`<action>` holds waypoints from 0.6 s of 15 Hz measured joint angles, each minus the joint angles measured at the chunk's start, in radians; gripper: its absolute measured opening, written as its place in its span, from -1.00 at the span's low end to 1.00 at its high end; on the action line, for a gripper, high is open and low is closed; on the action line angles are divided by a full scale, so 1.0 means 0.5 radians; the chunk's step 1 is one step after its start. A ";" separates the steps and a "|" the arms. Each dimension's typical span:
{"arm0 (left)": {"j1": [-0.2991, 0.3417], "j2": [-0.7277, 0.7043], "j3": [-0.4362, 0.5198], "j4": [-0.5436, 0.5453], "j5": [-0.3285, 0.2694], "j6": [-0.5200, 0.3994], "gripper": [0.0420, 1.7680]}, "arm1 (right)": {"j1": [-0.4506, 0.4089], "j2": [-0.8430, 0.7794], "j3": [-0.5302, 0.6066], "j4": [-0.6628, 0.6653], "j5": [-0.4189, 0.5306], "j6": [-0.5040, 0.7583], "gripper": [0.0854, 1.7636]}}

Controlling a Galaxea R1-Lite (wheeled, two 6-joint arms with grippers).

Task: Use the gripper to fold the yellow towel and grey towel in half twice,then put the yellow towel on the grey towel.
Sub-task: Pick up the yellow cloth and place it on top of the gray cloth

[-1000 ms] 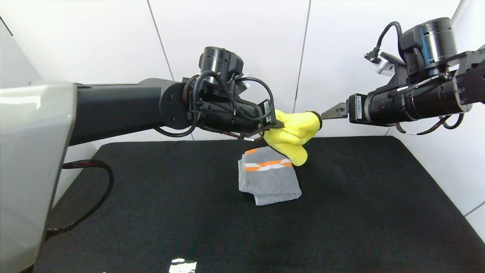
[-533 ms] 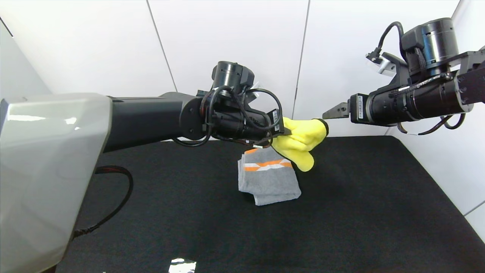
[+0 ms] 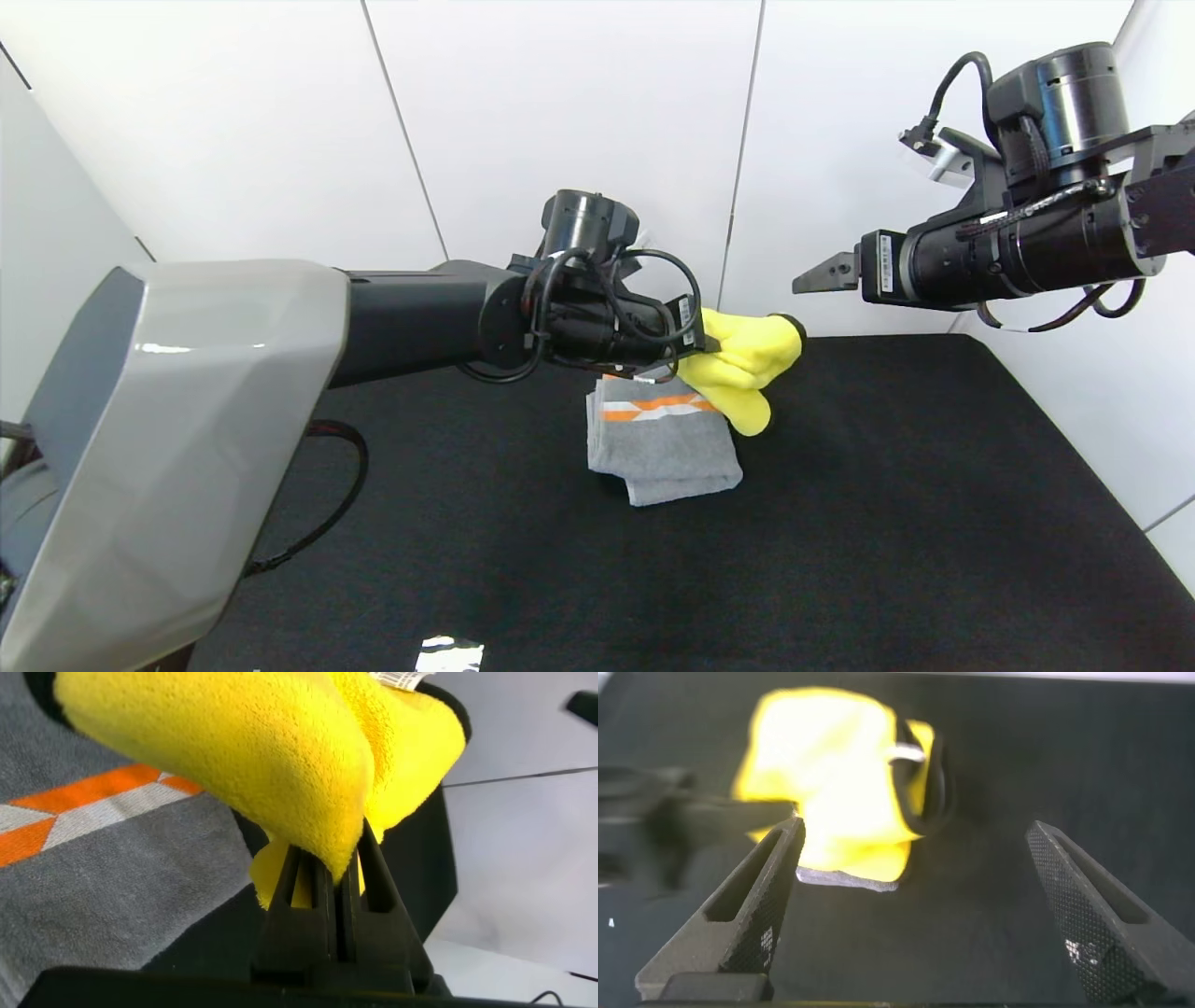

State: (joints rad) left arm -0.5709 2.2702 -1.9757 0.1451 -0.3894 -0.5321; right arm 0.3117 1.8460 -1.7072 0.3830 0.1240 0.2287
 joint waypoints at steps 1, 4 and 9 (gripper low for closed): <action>-0.002 0.023 0.000 -0.005 0.000 0.001 -0.90 | -0.002 0.000 0.000 0.001 -0.001 -0.001 0.94; 0.000 0.053 0.000 -0.004 0.001 0.001 -0.90 | 0.000 0.001 0.000 0.001 0.000 0.000 0.94; 0.032 0.087 0.075 0.053 0.020 0.027 -0.90 | 0.000 0.002 0.000 0.001 -0.001 0.000 0.94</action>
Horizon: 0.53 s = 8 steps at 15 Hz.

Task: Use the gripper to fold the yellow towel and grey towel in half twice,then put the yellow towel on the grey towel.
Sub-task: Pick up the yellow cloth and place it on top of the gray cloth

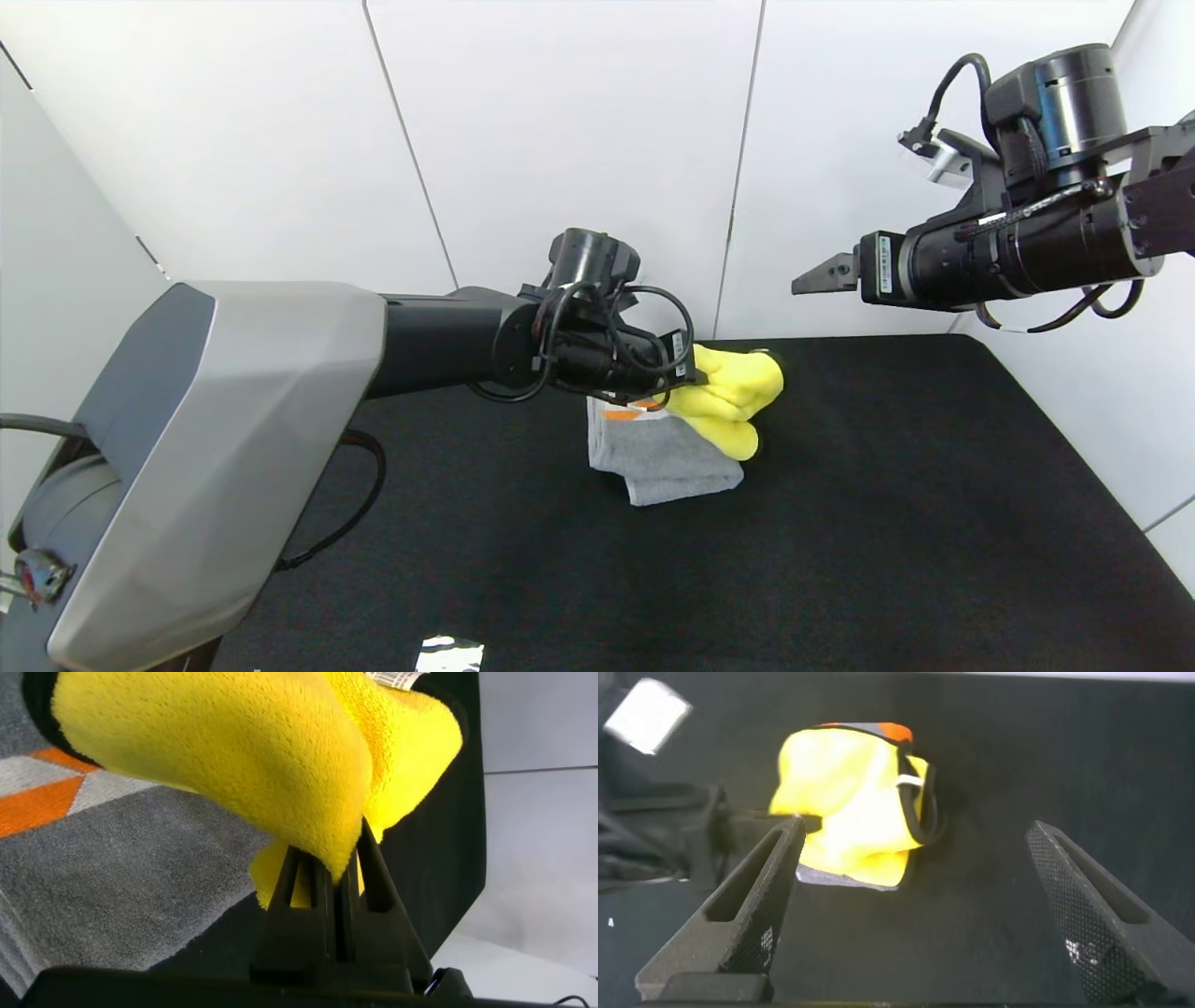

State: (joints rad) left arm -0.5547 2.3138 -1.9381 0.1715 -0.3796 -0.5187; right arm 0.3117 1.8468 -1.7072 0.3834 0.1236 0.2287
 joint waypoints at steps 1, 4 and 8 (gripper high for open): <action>0.022 -0.008 0.044 0.045 0.003 0.038 -0.90 | -0.001 0.000 0.000 0.000 0.000 0.000 0.94; 0.085 -0.041 0.154 0.105 0.009 0.100 -0.90 | 0.003 0.001 0.000 0.000 0.000 -0.001 0.94; 0.144 -0.124 0.302 0.177 0.010 0.200 -0.90 | 0.012 0.007 0.002 0.003 0.000 0.000 0.94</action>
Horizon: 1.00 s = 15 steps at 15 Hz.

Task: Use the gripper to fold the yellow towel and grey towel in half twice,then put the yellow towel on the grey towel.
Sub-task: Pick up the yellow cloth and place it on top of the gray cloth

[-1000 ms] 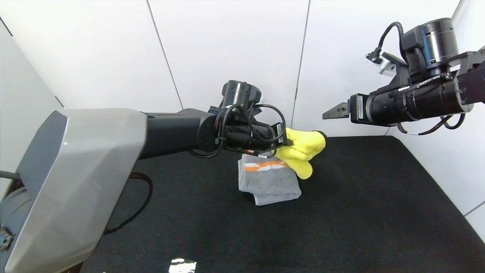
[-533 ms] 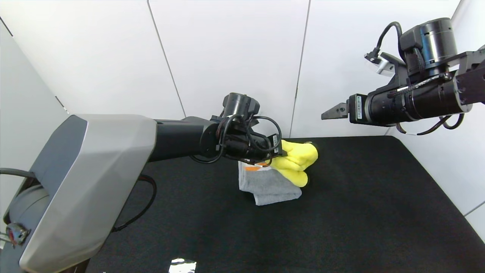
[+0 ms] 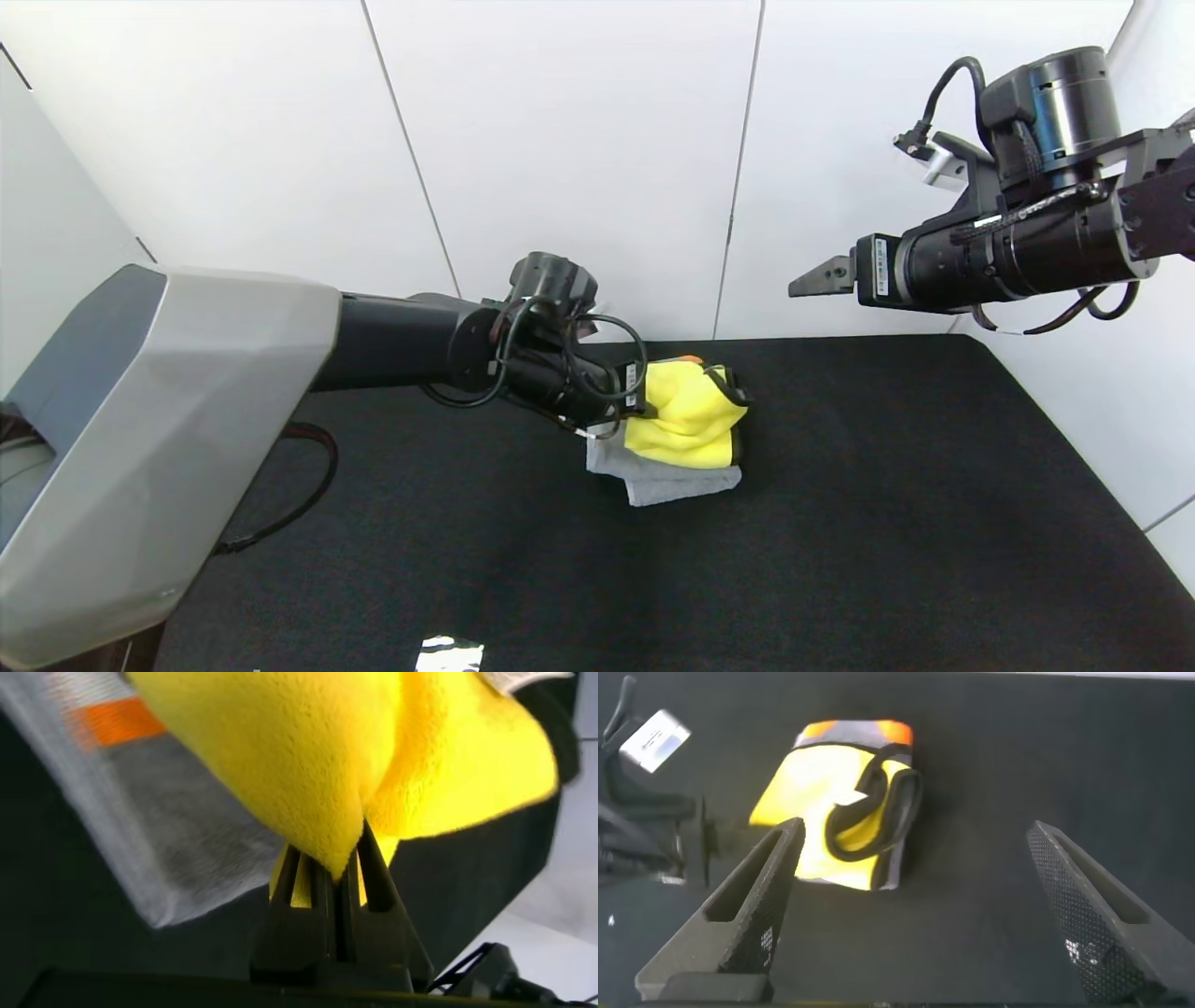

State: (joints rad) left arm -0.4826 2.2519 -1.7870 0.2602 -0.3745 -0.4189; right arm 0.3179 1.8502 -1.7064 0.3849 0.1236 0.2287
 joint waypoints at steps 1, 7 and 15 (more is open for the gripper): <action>0.014 -0.008 0.010 0.047 0.001 0.039 -0.90 | 0.001 0.002 0.001 0.001 0.002 0.000 0.94; 0.043 0.000 0.024 0.162 0.016 0.141 -0.90 | 0.009 0.010 0.005 0.000 0.001 -0.001 0.94; 0.046 0.012 0.025 0.161 0.080 0.176 -0.01 | 0.009 0.011 0.005 0.000 0.001 0.000 0.94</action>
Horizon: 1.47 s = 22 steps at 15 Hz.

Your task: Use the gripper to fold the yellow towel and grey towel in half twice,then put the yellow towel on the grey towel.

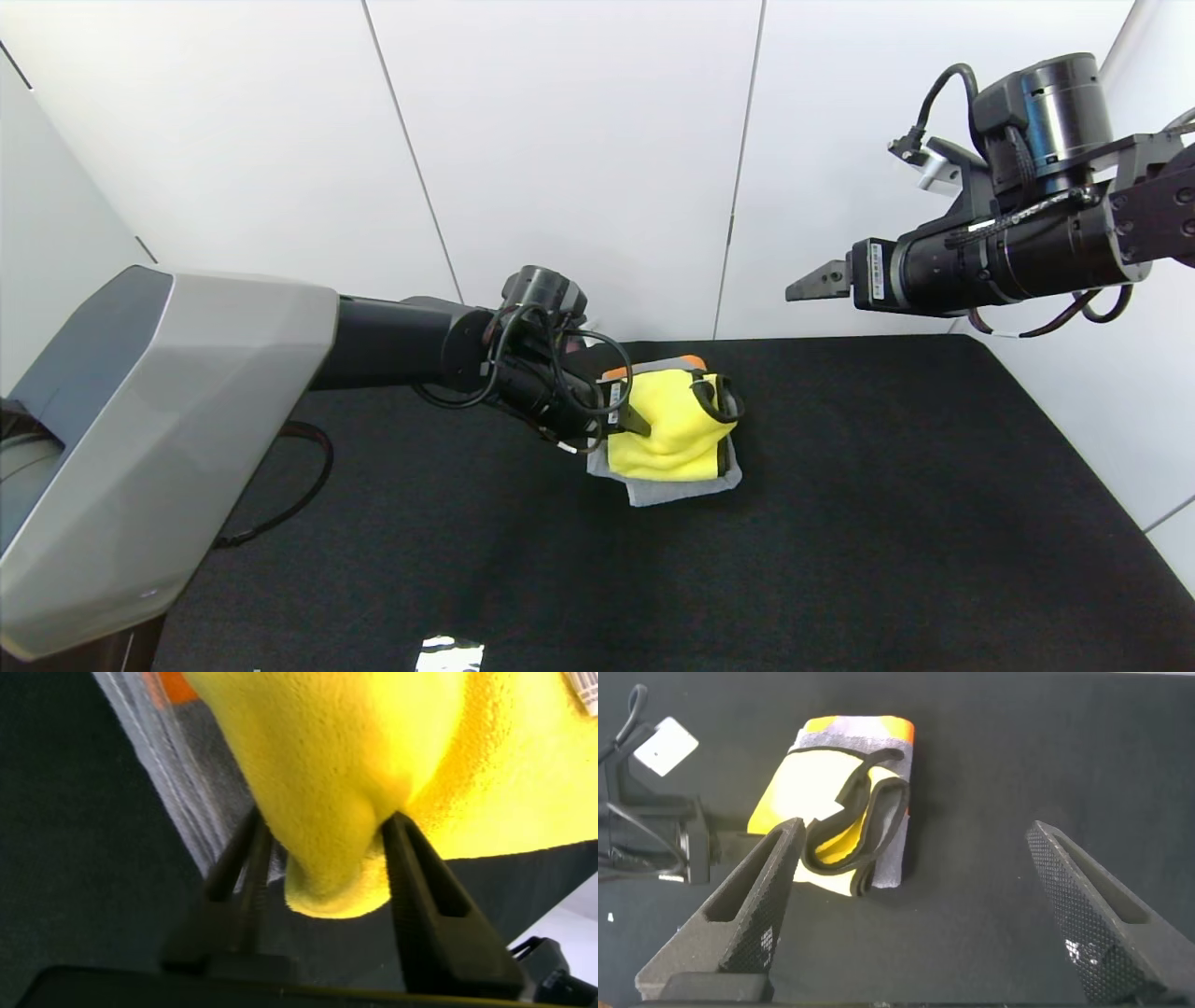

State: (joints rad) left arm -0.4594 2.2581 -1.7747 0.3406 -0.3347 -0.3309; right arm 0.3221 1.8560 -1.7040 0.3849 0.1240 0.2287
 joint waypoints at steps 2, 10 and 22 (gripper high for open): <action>-0.002 -0.008 0.002 0.000 0.000 0.009 0.20 | -0.003 0.000 -0.002 0.001 0.000 0.000 0.94; 0.003 -0.029 0.000 0.004 0.001 0.006 0.67 | -0.004 0.000 -0.003 0.000 0.000 0.000 0.94; 0.056 -0.230 -0.094 0.342 0.178 0.117 0.88 | 0.000 0.017 -0.002 0.000 -0.001 -0.001 0.94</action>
State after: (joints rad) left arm -0.4315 2.1432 -1.8219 0.5115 -0.2455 -0.2726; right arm 0.3221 1.8643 -1.7049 0.3849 0.1236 0.2283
